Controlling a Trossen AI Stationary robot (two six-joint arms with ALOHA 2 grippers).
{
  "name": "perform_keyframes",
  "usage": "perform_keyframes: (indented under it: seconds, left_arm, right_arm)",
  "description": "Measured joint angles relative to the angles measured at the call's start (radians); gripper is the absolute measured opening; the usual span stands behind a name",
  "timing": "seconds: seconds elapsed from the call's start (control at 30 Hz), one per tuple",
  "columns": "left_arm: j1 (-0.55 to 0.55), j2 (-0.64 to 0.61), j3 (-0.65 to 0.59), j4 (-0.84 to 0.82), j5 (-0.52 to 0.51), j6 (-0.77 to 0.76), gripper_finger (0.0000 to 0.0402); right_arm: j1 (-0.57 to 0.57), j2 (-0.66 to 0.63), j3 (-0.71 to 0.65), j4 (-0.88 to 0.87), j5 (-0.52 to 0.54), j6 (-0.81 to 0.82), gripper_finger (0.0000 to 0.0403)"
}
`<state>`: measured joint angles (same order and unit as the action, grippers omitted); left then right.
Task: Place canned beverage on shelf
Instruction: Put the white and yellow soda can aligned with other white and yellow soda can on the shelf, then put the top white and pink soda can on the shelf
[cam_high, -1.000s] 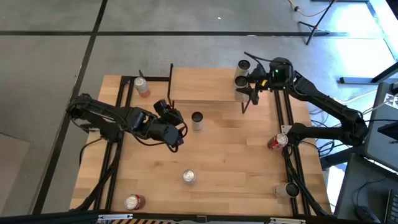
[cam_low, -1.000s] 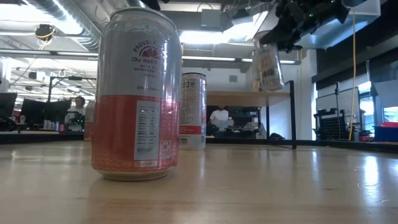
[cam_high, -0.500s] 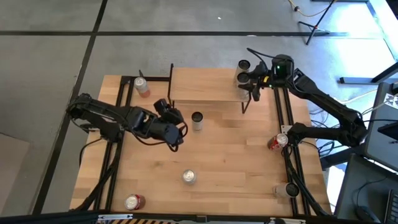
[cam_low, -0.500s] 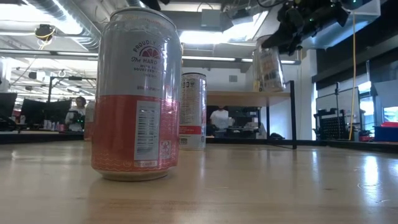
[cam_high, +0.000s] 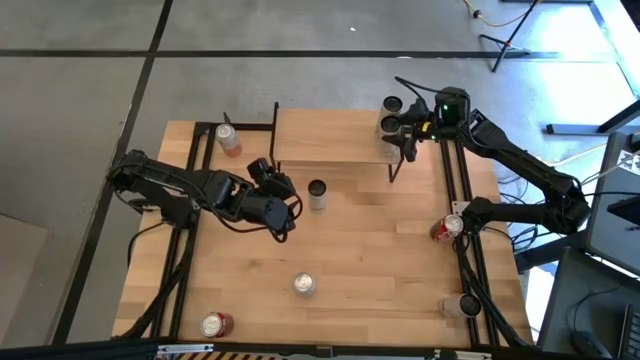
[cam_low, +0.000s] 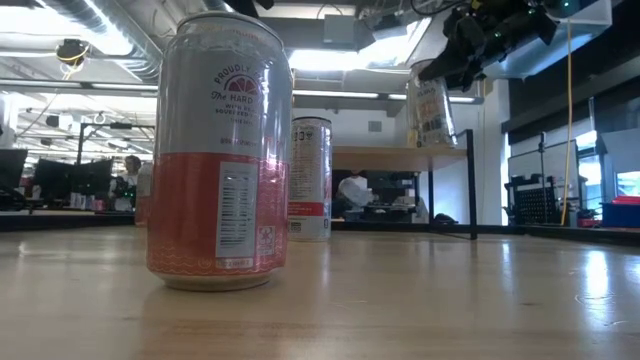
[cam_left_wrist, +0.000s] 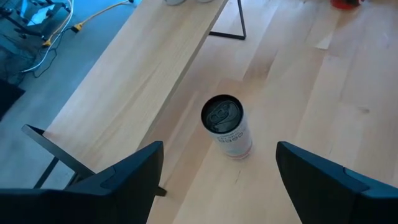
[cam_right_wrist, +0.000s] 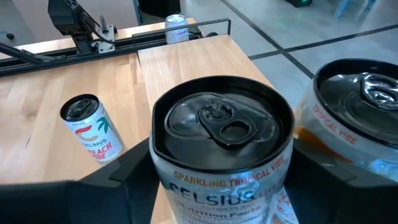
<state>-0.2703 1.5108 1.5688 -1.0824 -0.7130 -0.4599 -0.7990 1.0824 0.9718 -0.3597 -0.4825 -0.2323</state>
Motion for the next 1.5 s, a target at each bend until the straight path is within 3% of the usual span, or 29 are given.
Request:
perform_keyframes:
  seconds: [0.17, 0.53, 0.93, 1.07, 1.27, 1.5]
  left_arm:
    - [0.0, 0.0, 0.0, 0.0, 0.001, 0.0, 0.0308]
    - [0.0, 0.0, 0.0, 0.0, 0.001, 0.023, 0.0308]
    - [0.009, 0.0, 0.0, 0.051, 0.001, 0.027, 0.0308]
    - [0.009, 0.0, 0.0, 0.064, 0.012, 0.025, 0.0308]
    - [-0.001, 0.005, 0.0, 0.114, 0.038, 0.018, 0.0308]
    - [-0.033, 0.006, 0.0, 0.096, 0.024, -0.004, 0.0308]
  right_arm:
    - [0.0, 0.0, 0.0, 0.0, 0.029, -0.006, 0.0303]
    - [0.0, 0.0, 0.041, -0.012, 0.03, -0.005, 0.0306]
    - [0.001, 0.0, 0.261, -0.22, 0.027, 0.025, 0.0307]
    - [0.011, -0.001, 0.359, -0.327, -0.049, 0.101, 0.0307]
    - [0.211, -0.005, 0.407, -0.349, -0.031, 0.203, 0.0307]
    - [0.54, 0.018, 0.406, -0.343, 0.181, 0.285, 0.0307]
